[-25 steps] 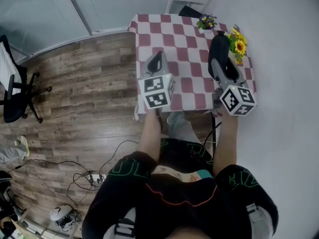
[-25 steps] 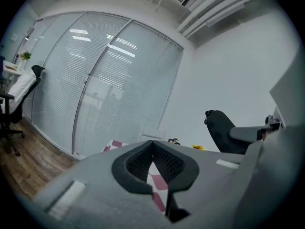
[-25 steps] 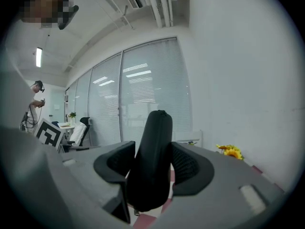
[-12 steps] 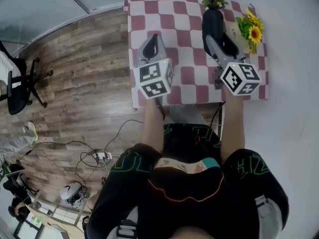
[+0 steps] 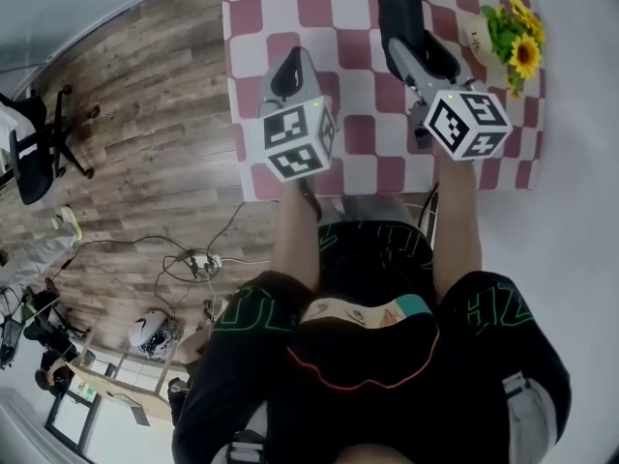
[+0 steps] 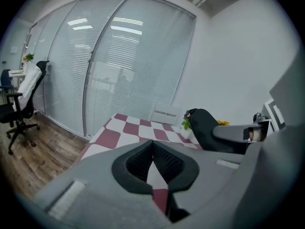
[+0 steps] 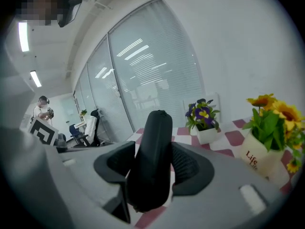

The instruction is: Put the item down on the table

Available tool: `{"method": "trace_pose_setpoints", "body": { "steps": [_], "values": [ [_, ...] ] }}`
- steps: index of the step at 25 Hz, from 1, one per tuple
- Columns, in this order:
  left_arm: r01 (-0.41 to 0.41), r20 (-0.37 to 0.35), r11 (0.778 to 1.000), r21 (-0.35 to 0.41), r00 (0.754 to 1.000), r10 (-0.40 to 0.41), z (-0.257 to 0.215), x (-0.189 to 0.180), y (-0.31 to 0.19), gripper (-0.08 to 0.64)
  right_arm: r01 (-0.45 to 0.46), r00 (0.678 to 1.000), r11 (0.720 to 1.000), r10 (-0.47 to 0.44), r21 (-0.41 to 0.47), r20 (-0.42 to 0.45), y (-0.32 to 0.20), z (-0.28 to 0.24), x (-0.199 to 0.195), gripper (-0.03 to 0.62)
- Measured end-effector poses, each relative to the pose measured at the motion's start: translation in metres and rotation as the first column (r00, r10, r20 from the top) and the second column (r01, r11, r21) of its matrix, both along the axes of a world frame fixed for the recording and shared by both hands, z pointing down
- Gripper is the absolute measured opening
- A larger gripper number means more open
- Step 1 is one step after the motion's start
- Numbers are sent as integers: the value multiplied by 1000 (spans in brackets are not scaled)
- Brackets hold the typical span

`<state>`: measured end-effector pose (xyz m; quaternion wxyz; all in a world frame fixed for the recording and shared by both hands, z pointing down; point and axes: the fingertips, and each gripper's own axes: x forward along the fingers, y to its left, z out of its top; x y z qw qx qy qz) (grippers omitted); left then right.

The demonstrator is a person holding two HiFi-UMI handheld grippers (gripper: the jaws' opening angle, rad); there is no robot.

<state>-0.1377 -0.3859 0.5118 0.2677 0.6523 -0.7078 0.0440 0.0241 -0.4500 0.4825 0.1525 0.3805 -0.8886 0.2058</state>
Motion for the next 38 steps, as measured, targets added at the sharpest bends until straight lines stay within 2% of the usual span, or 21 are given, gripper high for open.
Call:
{"method": "trace_pose_setpoints", "body": {
  "steps": [10,14,20,25,27,32,38],
  "values": [
    [3,33,998,-62,999,-1,39,24,-20,9,55,997,987,-61,-150,-37,-9,79,4,238],
    [5,46,996,-91,999,-1,46,31,-23,9,77,992,978,-95,-195,-84,-7,100,4,240],
    [23,57,993,-113,998,-16,52,36,-25,9,96,995,968,-98,-232,0,-11,103,5,242],
    [-13,55,993,-118,998,20,48,37,-22,9,69,997,962,-59,-263,47,-9,104,2,250],
    [-23,65,994,-104,997,30,41,32,-24,9,58,998,962,-51,-267,34,-8,106,-4,259],
    [-60,80,995,-85,995,67,24,20,-13,9,26,997,974,-42,-223,-67,2,104,-5,272],
    [-70,100,995,-68,992,77,13,-3,7,9,-59,998,984,52,-169,-46,12,87,-2,278]
  ]
}}
